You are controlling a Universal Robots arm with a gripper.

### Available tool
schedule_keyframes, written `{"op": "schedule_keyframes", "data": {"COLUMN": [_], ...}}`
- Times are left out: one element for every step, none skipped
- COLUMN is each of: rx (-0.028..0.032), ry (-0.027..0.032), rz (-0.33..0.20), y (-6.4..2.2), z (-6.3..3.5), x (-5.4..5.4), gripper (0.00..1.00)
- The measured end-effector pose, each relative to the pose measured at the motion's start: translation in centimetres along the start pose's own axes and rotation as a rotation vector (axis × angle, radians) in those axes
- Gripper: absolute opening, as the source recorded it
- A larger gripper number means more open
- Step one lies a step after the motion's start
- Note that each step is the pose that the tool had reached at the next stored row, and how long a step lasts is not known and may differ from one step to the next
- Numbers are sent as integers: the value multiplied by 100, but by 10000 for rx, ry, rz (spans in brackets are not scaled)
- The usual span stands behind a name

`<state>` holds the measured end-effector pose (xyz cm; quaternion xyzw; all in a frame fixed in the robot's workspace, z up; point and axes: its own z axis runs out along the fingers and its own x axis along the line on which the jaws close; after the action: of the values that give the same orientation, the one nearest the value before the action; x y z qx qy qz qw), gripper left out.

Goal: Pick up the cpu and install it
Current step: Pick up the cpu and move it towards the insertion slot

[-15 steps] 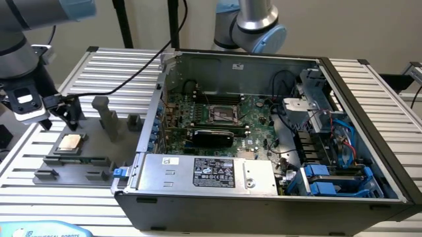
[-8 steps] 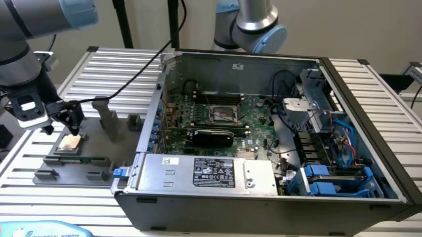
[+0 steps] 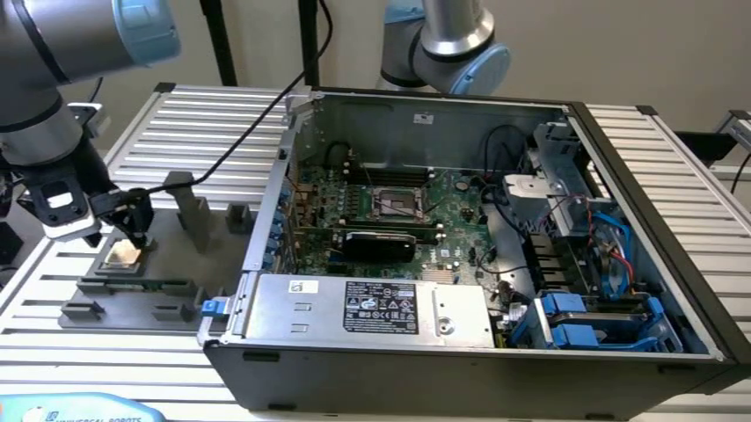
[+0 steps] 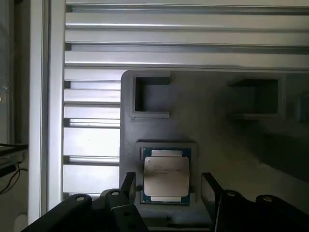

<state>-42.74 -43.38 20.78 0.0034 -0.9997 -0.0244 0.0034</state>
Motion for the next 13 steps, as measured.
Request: {"op": "schedule_keyframes", "data": {"rx": [0, 0, 0, 0, 0, 0, 1, 2, 2, 2, 0, 0, 2], "ry": [4, 7, 11, 17, 25, 37, 49, 60, 67, 70, 72, 77, 81], "rz": [1, 1, 1, 1, 1, 2, 2, 3, 3, 3, 3, 4, 4], "y": [-1, -2, -3, -4, -4, -5, -6, -6, -6, -6, -6, -6, -7], "z": [19, 37, 55, 71, 86, 100, 109, 112, 113, 117, 123, 128, 134], "x": [-1, -2, -3, -4, -5, -6, -7, -7, -7, -8, -9, -11, -12], "gripper": [65, 65, 65, 65, 65, 65, 65, 65, 65, 65, 65, 65, 65]}}
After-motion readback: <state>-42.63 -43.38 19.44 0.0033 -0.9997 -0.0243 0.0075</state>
